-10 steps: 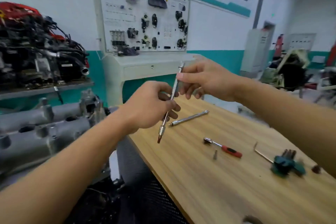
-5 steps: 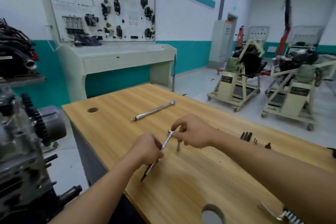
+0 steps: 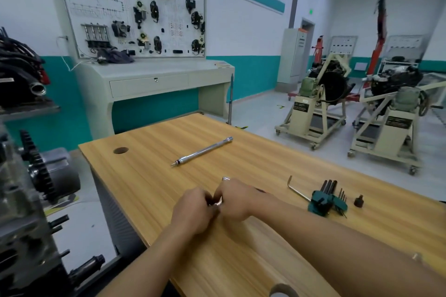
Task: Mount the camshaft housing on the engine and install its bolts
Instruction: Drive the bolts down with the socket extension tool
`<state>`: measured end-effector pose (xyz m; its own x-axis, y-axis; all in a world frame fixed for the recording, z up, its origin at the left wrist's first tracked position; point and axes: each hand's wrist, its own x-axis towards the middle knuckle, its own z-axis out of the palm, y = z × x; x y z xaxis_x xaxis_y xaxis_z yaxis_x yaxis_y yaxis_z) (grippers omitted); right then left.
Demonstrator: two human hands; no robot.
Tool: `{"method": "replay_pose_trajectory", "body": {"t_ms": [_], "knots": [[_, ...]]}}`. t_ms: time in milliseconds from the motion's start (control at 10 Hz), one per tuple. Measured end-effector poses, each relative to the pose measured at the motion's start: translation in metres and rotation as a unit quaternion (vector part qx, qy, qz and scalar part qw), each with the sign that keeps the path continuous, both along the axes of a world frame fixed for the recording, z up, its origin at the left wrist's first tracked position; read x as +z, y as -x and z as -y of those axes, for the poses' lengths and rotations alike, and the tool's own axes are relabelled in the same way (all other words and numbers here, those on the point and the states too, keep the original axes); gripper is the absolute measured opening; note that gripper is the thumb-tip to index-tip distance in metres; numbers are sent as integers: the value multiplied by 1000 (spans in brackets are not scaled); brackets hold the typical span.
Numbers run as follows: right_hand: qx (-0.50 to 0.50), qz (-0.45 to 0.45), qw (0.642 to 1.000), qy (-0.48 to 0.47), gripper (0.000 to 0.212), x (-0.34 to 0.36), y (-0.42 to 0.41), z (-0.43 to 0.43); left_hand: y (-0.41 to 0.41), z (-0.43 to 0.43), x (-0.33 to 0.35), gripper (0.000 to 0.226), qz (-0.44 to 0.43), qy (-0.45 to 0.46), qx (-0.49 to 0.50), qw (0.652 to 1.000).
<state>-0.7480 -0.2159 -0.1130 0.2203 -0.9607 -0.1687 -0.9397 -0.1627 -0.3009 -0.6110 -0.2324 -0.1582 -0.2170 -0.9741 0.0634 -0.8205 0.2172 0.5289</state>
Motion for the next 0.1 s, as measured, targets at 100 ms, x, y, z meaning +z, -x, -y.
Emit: {"method": "replay_pose_trajectory", "body": {"t_ms": [100], "knots": [[10,-25,1000,6,27,-4,1,-6,-12,2,0,31,-8,-12,-17,1000]]}}
